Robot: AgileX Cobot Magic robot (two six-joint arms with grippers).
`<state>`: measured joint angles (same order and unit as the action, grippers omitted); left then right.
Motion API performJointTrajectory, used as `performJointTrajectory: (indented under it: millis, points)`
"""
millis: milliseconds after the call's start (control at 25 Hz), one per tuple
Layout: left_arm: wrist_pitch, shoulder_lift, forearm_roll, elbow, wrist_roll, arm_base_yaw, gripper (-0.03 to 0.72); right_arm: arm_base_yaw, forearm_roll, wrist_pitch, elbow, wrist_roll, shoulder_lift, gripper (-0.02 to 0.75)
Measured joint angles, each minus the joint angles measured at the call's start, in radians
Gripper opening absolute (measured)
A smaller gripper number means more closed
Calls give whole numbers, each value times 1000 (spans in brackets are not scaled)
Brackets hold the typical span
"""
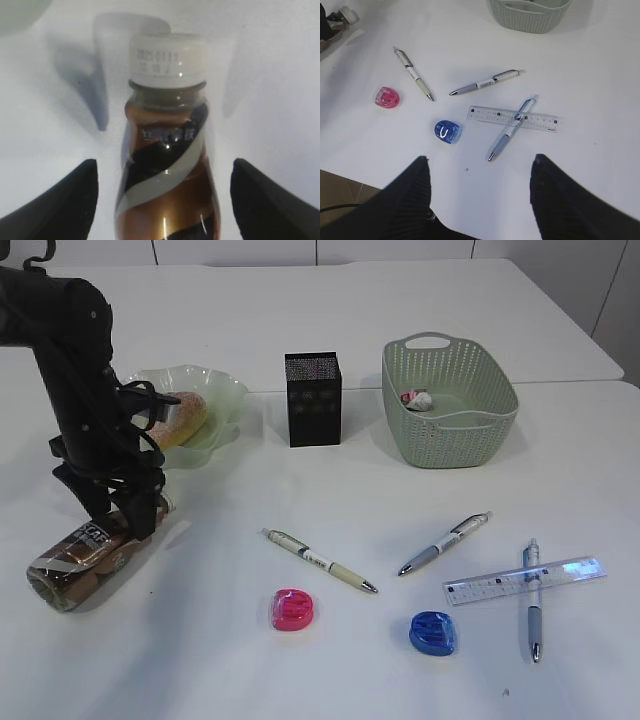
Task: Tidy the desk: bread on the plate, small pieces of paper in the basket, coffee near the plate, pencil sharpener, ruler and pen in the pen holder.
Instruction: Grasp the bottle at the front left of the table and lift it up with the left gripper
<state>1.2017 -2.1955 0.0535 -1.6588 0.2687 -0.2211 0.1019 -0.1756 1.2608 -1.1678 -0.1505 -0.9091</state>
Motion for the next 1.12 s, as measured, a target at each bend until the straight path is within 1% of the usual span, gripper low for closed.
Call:
performJointTrajectory:
  millis: [400,680,880,920,1000,1120]
  points:
    - [2,-41,0,0,-20,0,536,0,0,0,0,0,0,493]
    - [2,-41,0,0,-21,0,446,0,0,0,0,0,0,493]
    - [5,-41,0,-2,-21,0,324,0,0,0,0,0,0,493]
    - [5,-41,0,-2,-21,0,309,0,0,0,0,0,0,493]
    - [7,-41,0,-2,-21,0,290,0,0,0,0,0,0,493]
    - [7,-41,2,-2,-21,0,286,0,0,0,0,0,0,493]
